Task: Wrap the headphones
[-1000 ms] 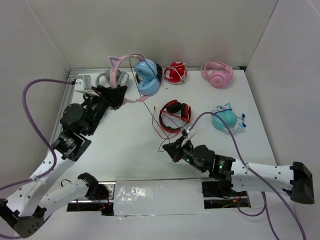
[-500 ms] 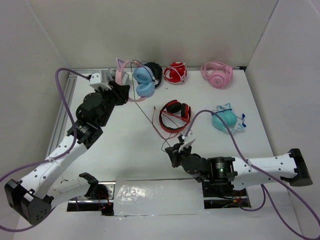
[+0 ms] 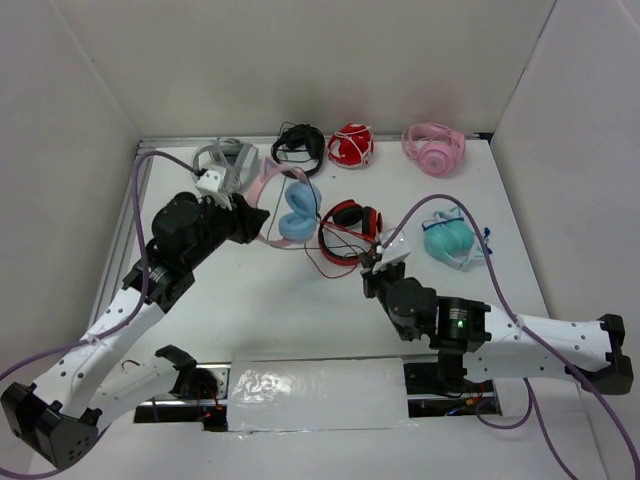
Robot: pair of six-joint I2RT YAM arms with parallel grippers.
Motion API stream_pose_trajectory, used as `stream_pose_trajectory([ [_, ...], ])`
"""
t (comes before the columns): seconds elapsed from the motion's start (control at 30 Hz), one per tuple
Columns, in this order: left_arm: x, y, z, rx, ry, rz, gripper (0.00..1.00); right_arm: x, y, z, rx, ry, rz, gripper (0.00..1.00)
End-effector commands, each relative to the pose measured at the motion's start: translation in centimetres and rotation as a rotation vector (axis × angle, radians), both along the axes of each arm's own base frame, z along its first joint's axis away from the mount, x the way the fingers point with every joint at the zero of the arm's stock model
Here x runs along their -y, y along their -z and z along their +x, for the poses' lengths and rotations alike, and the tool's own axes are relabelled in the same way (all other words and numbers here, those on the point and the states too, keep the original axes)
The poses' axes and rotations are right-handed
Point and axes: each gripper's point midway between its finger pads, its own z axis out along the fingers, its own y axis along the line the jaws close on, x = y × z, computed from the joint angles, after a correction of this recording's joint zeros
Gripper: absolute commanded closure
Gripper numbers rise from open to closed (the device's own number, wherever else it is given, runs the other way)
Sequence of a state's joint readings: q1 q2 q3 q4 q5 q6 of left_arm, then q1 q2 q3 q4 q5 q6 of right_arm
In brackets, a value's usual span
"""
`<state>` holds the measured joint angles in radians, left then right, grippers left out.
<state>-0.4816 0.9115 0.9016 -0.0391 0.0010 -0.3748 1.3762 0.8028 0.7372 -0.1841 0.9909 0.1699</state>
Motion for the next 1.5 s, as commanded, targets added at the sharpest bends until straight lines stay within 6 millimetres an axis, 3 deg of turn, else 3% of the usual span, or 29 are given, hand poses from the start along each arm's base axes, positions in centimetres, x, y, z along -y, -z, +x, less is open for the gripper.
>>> stream_pose_trajectory([
  [0.0,2.1,-1.5,-3.5,0.069,0.220,-0.002,1.00,0.0,-5.3,1.1,0.130,-0.069,-0.008,1.00],
  [0.17,3.7,1.2,-6.9,0.001,0.409,0.014,1.00,-0.1,-7.5,3.3,0.215,-0.061,-0.187,1.00],
  [0.27,4.7,2.6,-9.4,-0.002,0.556,0.014,1.00,-0.5,-8.7,4.6,0.238,-0.087,-0.213,1.00],
  [0.33,4.9,3.6,-10.0,0.001,0.590,0.019,1.00,-1.0,-9.3,5.2,0.253,-0.117,-0.221,1.00],
  [0.37,5.1,3.2,-11.2,0.024,0.644,0.012,1.00,-0.4,-9.3,6.0,0.250,-0.097,-0.231,1.00],
  [0.63,5.7,3.5,-14.6,0.054,0.819,-0.005,1.00,0.6,-9.1,8.0,0.251,-0.156,-0.225,1.00],
  [0.8,6.4,3.2,-17.3,0.091,1.018,-0.031,1.00,-0.3,-8.4,7.6,0.241,-0.270,-0.218,1.00],
  [1.03,7.6,3.7,-16.4,-0.017,1.087,-0.055,1.00,0.0,-9.2,6.3,0.289,-0.321,-0.181,1.00],
  [1.23,7.4,2.0,-17.7,0.040,1.155,-0.064,1.00,-0.3,-8.2,5.1,0.272,-0.439,-0.175,1.00],
  [1.47,6.4,-2.2,-20.6,0.168,1.225,-0.066,1.00,0.5,-6.6,6.0,0.228,-0.430,-0.181,0.99],
])
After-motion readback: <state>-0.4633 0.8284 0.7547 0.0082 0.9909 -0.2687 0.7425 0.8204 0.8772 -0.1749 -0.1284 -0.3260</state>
